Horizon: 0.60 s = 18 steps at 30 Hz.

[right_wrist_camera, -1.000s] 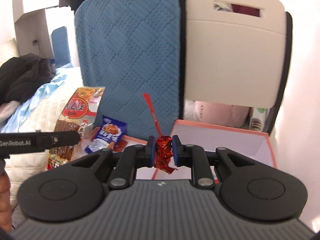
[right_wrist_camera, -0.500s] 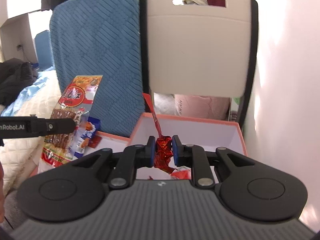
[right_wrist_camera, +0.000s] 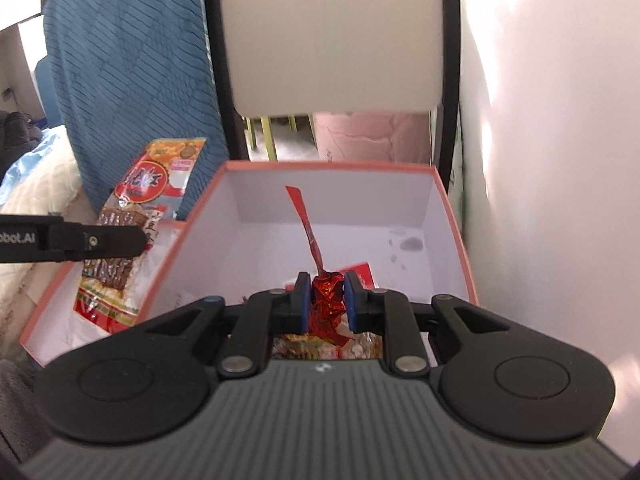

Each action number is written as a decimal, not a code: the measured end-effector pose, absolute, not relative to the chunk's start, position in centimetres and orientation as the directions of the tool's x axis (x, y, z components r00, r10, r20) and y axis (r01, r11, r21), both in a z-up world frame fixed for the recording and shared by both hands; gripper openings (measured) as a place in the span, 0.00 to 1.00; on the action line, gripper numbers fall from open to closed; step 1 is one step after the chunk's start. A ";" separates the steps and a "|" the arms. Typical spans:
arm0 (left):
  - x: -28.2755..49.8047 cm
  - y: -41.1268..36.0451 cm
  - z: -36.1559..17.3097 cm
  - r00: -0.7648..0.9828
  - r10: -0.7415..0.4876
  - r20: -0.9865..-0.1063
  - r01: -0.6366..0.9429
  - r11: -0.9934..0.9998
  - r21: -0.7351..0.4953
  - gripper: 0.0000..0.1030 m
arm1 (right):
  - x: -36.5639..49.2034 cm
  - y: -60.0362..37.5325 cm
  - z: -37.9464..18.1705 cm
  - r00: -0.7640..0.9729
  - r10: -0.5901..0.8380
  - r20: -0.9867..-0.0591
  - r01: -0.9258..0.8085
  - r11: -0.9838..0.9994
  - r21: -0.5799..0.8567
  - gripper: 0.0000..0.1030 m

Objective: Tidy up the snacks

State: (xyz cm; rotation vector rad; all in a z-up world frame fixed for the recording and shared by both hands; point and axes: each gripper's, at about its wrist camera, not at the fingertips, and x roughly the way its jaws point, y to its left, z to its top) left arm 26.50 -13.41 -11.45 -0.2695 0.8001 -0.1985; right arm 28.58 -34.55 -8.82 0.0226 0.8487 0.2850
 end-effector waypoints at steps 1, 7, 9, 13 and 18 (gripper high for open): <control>26.7 -13.6 -11.7 0.677 -0.276 -0.682 0.072 0.947 -0.312 0.55 | 28.8 -34.6 -9.3 0.618 0.260 -0.742 -0.235 0.962 0.142 0.20; 28.6 -14.2 -13.9 0.638 -0.273 -0.720 0.055 0.949 -0.311 0.55 | 29.4 -35.3 -11.6 0.587 0.269 -0.763 -0.209 0.962 0.178 0.20; 29.0 -14.5 -14.3 0.629 -0.276 -0.727 0.053 0.948 -0.314 0.55 | 29.9 -35.4 -12.0 0.581 0.266 -0.770 -0.203 0.963 0.179 0.20; 29.3 -15.2 -14.7 0.614 -0.277 -0.739 0.060 0.950 -0.307 0.55 | 30.0 -35.8 -13.5 0.561 0.276 -0.780 -0.205 0.960 0.192 0.21; 29.2 -15.0 -14.2 0.638 -0.258 -0.725 0.055 0.955 -0.292 0.65 | 30.3 -35.9 -14.2 0.549 0.276 -0.788 -0.198 0.960 0.198 0.22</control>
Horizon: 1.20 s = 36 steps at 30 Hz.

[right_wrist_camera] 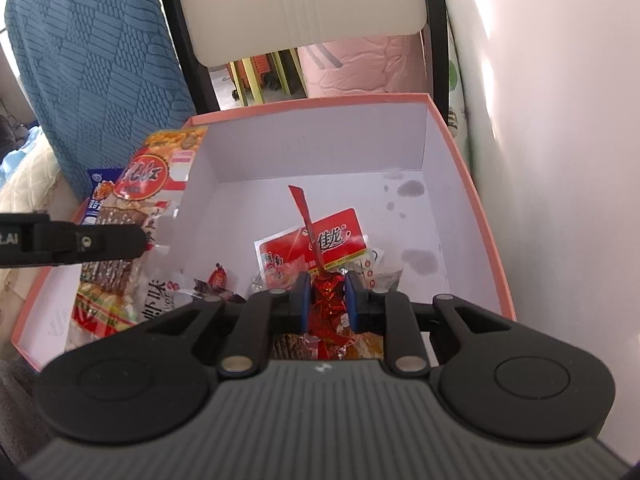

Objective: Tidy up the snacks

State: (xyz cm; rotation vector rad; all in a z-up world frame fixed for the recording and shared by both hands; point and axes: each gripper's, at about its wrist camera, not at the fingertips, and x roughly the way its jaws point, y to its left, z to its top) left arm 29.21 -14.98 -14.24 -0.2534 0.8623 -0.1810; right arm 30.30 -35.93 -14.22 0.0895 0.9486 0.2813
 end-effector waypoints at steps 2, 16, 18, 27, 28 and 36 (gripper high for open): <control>28.9 -14.8 -13.7 0.652 -0.236 -0.720 0.047 0.961 -0.273 0.76 | 30.6 -36.0 -14.2 0.546 0.268 -0.793 -0.183 0.963 0.200 0.23; 23.9 -12.1 -4.6 0.757 -0.246 -0.605 0.112 0.962 -0.250 0.81 | 27.8 -35.9 -6.5 0.675 0.258 -0.691 -0.163 0.966 0.201 0.63; 22.5 -12.0 -3.1 0.769 -0.263 -0.582 0.150 0.960 -0.236 0.81 | 26.9 -35.5 -4.7 0.701 0.262 -0.664 -0.170 0.965 0.201 0.63; 16.5 -10.7 2.0 0.827 -0.278 -0.488 0.208 0.959 -0.193 0.81 | 21.9 -34.1 2.8 0.793 0.275 -0.543 -0.191 0.960 0.206 0.63; 15.9 -10.4 2.3 0.833 -0.278 -0.479 0.209 0.959 -0.193 0.81 | 21.4 -34.0 3.4 0.802 0.271 -0.532 -0.190 0.960 0.204 0.63; 11.6 -8.0 4.1 0.859 -0.273 -0.433 0.206 0.959 -0.195 0.83 | 16.6 -32.9 5.1 0.828 0.261 -0.496 -0.182 0.962 0.204 0.63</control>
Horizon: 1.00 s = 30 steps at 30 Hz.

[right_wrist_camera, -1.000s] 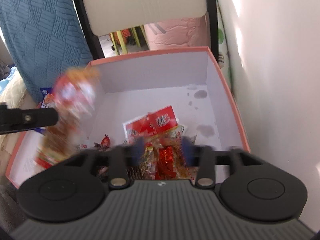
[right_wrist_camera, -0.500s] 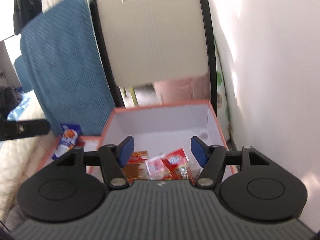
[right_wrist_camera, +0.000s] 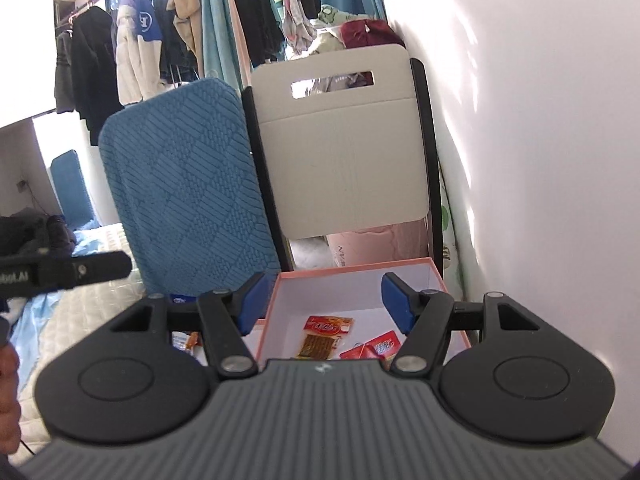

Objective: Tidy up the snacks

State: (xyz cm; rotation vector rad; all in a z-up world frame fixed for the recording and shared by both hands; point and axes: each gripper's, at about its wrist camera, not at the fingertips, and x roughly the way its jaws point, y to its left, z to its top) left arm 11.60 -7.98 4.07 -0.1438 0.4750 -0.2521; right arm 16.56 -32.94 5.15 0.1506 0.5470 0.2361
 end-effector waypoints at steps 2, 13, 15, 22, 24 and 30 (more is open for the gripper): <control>10.6 -7.7 4.1 0.858 -0.276 -0.434 0.212 0.959 -0.190 0.83 | 15.7 -32.5 5.3 0.823 0.262 -0.504 -0.182 0.962 0.202 0.63; 5.0 -5.7 4.0 0.868 -0.248 -0.430 0.181 0.965 -0.190 0.92 | 10.8 -30.9 6.1 0.819 0.236 -0.523 -0.171 0.970 0.170 0.63; 4.0 -5.4 3.8 0.869 -0.238 -0.435 0.172 0.968 -0.185 0.95 | 9.9 -30.6 6.0 0.813 0.240 -0.530 -0.177 0.970 0.168 0.63; 1.3 -5.1 4.0 0.871 -0.184 -0.456 0.129 0.980 -0.151 1.00 | 7.3 -30.1 5.4 0.802 0.237 -0.548 -0.171 0.971 0.170 0.63; 1.1 -5.4 3.9 0.871 -0.170 -0.461 0.118 0.983 -0.141 1.00 | 6.7 -30.0 5.1 0.792 0.242 -0.560 -0.174 0.969 0.173 0.63; 1.3 -6.0 2.7 0.868 -0.137 -0.477 0.085 0.988 -0.130 1.00 | 5.5 -29.9 4.2 0.779 0.229 -0.583 -0.181 0.973 0.141 0.63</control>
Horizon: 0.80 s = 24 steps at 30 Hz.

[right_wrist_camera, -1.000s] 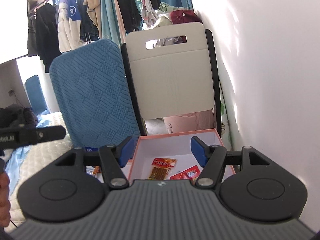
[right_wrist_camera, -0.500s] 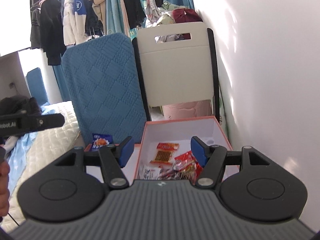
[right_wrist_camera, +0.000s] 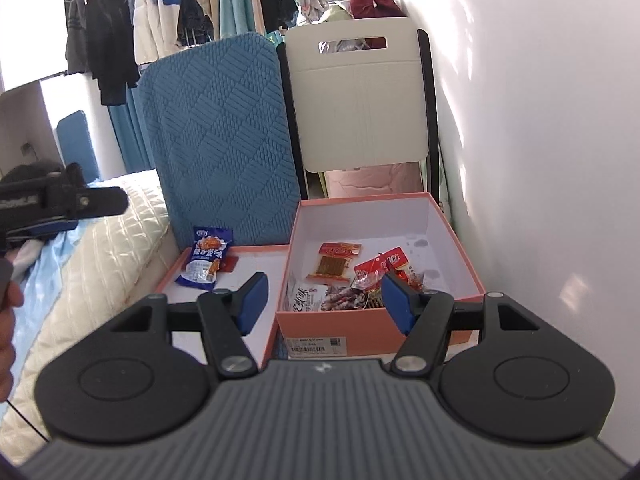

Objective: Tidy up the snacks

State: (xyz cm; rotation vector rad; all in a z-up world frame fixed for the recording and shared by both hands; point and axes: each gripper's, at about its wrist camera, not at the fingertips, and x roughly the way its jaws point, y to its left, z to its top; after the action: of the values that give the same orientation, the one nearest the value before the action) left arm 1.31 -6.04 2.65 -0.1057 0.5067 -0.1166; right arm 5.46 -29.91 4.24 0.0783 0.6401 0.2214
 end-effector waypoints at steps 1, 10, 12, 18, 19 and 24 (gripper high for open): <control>1.3 -6.0 2.6 0.868 -0.138 -0.477 0.083 0.987 -0.134 1.00 | 5.5 -29.9 4.1 0.777 0.227 -0.587 -0.181 0.974 0.137 0.63; 1.9 -5.7 2.3 0.870 -0.117 -0.479 0.058 0.989 -0.137 1.00 | 6.1 -30.4 3.7 0.785 0.211 -0.582 -0.165 0.977 0.133 0.63; 2.0 -5.6 2.3 0.869 -0.116 -0.480 0.057 0.989 -0.137 1.00 | 6.3 -30.3 3.7 0.786 0.214 -0.580 -0.169 0.977 0.132 0.63; 2.0 -5.8 2.3 0.869 -0.116 -0.480 0.056 0.989 -0.138 1.00 | 6.4 -30.2 3.7 0.783 0.217 -0.583 -0.171 0.976 0.134 0.63; 2.0 -5.8 2.3 0.870 -0.115 -0.480 0.055 0.989 -0.136 1.00 | 6.4 -30.1 3.7 0.783 0.216 -0.584 -0.171 0.976 0.133 0.63; 2.0 -5.8 2.2 0.869 -0.116 -0.481 0.055 0.989 -0.138 1.00 | 6.3 -30.2 3.8 0.783 0.214 -0.584 -0.168 0.977 0.132 0.63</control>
State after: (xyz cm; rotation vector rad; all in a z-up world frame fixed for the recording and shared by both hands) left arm 2.02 -5.81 2.22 -0.1208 0.5098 -0.0896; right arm 6.35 -30.21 3.76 0.0747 0.6389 0.2060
